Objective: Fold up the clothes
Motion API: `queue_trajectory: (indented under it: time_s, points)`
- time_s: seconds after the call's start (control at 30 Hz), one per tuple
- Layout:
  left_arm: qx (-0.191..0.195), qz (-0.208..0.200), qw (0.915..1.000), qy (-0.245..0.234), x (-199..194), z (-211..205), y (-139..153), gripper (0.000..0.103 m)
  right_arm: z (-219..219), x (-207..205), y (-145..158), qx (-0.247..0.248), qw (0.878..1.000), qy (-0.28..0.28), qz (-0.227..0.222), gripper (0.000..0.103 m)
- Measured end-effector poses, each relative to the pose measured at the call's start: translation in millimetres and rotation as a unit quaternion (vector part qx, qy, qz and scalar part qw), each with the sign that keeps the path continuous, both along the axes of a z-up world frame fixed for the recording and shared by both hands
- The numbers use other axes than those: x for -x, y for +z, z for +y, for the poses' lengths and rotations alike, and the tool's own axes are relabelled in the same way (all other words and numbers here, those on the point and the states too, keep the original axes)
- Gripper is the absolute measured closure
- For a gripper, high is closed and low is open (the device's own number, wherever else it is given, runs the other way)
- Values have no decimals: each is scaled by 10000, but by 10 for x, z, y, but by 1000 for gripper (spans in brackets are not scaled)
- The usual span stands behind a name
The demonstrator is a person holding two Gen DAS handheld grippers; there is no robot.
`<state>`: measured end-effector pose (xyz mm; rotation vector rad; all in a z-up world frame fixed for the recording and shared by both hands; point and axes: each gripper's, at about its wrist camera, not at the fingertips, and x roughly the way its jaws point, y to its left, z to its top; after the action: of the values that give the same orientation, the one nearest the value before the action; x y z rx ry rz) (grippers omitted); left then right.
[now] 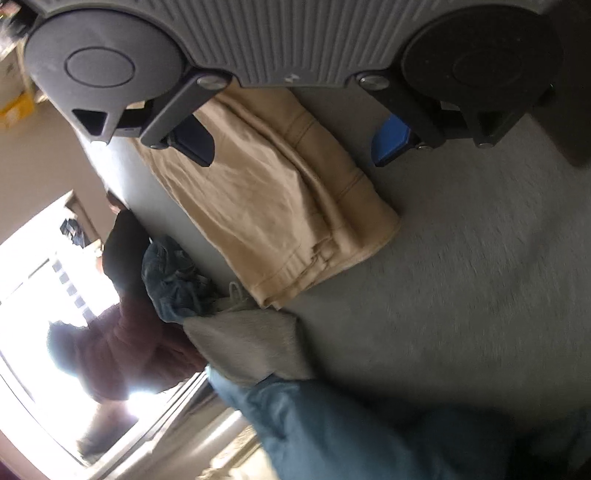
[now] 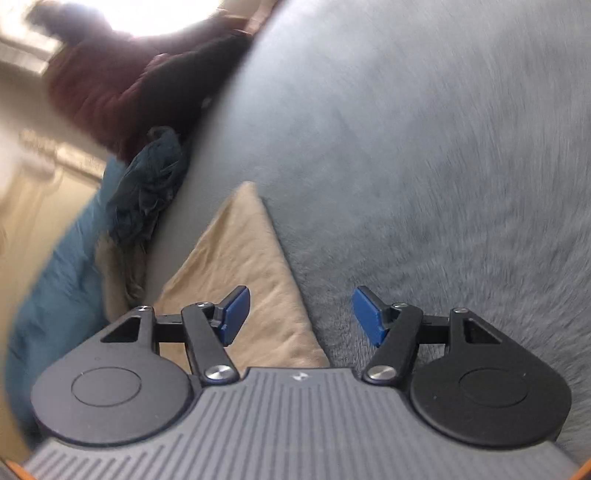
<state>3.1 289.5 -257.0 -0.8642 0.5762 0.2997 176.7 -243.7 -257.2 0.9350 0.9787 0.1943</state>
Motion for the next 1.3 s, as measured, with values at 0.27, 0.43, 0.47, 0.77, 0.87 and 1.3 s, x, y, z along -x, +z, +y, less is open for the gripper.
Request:
queue_trajectory:
  time_s: [0.27,0.43,0.47,0.77,0.87,1.3]
  points:
    - [-95,-207,9994,244,-171,97,-162,13,-58,-196,-293,-1215,9924,-56,165,41]
    - [-45,-230,9991,360,-218,111,-178,23,242,-485,-314,-1183,9915,518,124,55]
    - [-35,-205,9990,390,-220,118,-178,31,296,-518,-312,-1101,9919,623,150,70]
    - [196,-201,9991,310,-182,202,-160,68,373,-551,-85,-688,9936,878,-162,99]
    - [293,-381,9987,185,-197,154,-95,70,280,-537,25,-701,9927,944,-264,100]
    - [849,-709,9847,-1349,-417,-630,-15,72,-656,-237,464,0,9971,546,-537,100]
